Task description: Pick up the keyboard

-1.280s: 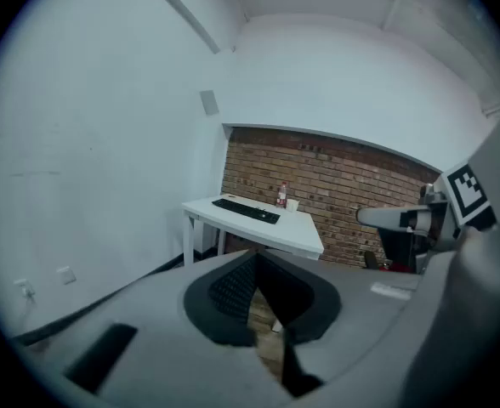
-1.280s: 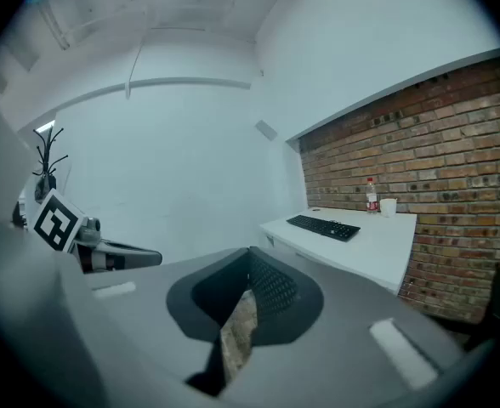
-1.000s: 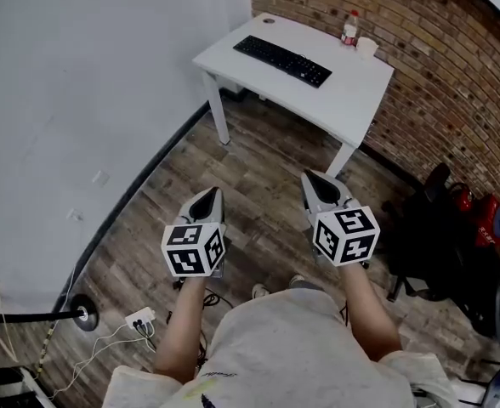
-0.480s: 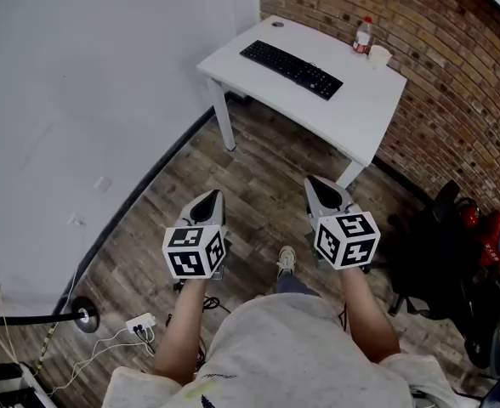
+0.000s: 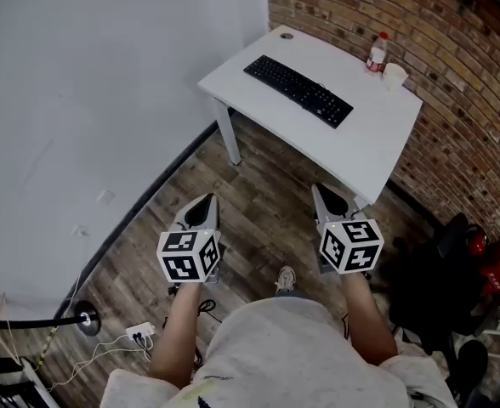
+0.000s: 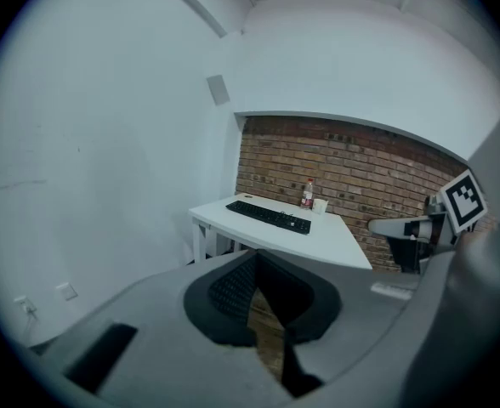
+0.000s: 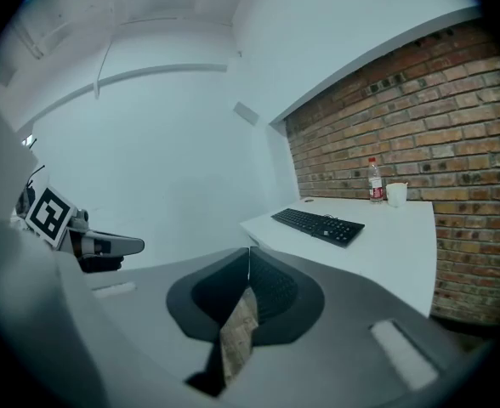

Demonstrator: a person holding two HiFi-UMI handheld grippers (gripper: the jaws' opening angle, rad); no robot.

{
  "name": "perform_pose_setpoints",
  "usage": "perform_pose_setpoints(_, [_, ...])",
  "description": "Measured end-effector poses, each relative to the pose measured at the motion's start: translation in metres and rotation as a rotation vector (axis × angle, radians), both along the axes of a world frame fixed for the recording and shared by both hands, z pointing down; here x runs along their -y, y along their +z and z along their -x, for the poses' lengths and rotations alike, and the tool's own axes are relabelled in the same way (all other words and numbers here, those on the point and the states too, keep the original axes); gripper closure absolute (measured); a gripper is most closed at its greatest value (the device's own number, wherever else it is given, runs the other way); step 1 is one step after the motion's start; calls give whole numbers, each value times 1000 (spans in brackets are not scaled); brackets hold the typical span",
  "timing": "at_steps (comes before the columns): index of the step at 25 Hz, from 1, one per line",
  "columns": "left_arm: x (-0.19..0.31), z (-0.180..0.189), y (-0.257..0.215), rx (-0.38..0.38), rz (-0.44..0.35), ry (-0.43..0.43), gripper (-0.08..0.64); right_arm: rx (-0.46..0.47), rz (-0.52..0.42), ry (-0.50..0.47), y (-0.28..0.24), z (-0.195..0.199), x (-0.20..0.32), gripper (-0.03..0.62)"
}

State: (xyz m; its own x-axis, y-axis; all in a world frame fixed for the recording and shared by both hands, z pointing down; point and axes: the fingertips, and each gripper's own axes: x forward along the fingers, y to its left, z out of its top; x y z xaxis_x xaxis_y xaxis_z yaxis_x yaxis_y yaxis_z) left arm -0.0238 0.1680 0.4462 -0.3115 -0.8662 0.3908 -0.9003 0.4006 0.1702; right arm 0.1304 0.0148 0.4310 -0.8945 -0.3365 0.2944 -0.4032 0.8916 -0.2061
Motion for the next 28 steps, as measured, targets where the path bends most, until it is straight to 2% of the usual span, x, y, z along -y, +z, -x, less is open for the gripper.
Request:
perform_pose_setpoints(13, [98, 21, -6, 9, 4, -34, 566, 0, 21, -44, 4, 28, 96, 586])
perform_pose_setpoints(28, [165, 43, 0, 7, 17, -2, 566, 7, 49, 1, 13, 40, 157, 585])
